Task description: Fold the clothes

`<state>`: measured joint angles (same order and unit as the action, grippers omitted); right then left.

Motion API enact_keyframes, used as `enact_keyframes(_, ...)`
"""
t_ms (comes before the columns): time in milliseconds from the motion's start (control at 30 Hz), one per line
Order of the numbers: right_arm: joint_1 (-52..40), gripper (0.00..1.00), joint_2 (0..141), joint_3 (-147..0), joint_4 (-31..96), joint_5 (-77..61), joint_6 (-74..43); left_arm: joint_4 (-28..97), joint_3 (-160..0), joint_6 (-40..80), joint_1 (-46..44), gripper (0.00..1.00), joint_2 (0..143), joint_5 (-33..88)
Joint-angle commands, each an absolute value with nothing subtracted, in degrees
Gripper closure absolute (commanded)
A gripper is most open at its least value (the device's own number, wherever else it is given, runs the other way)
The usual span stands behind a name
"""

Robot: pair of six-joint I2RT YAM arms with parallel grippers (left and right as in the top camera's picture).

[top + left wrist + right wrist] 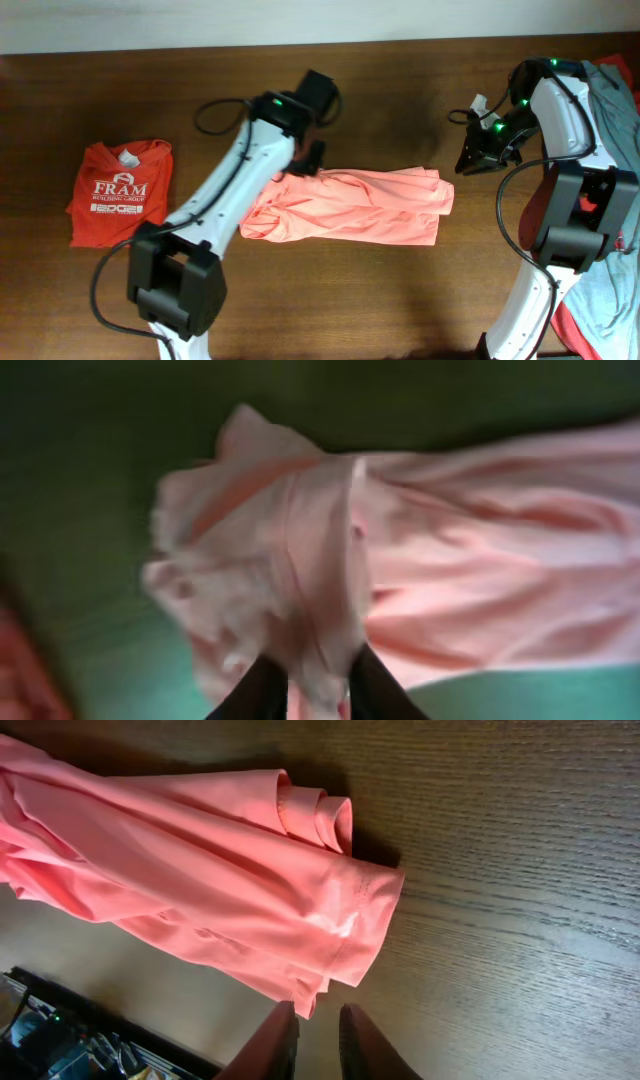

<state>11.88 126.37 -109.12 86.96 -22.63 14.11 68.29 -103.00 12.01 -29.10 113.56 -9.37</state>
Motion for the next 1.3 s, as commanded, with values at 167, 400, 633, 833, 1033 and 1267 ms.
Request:
enact_keyframes(167,12.08,0.80,125.60,-109.71,87.15,-23.38,14.57,69.04,-104.09,12.12,-24.05,0.80,111.28,-5.61)
enact_keyframes(400,12.08,0.80,125.62,-109.71,87.18,-23.38,14.59,68.20,-104.07,12.23,-23.83,0.79,111.35,-9.37)
enact_keyframes(633,12.08,0.80,125.60,-109.71,87.35,-23.38,14.59,64.60,-103.42,14.92,-23.86,0.85,114.87,-11.79)
enact_keyframes(833,12.08,0.80,125.60,-109.71,87.48,-23.38,14.59,64.27,-103.09,15.81,-24.56,0.87,121.60,-1.89)
enact_keyframes(1033,12.08,0.80,125.62,-109.71,87.57,-23.38,14.59,66.85,-103.09,15.79,-28.23,0.92,127.81,5.04)
enact_keyframes(1267,12.08,0.80,125.60,-109.71,87.55,-23.35,14.59,71.18,-103.22,15.35,-33.56,1.00,126.63,7.51)
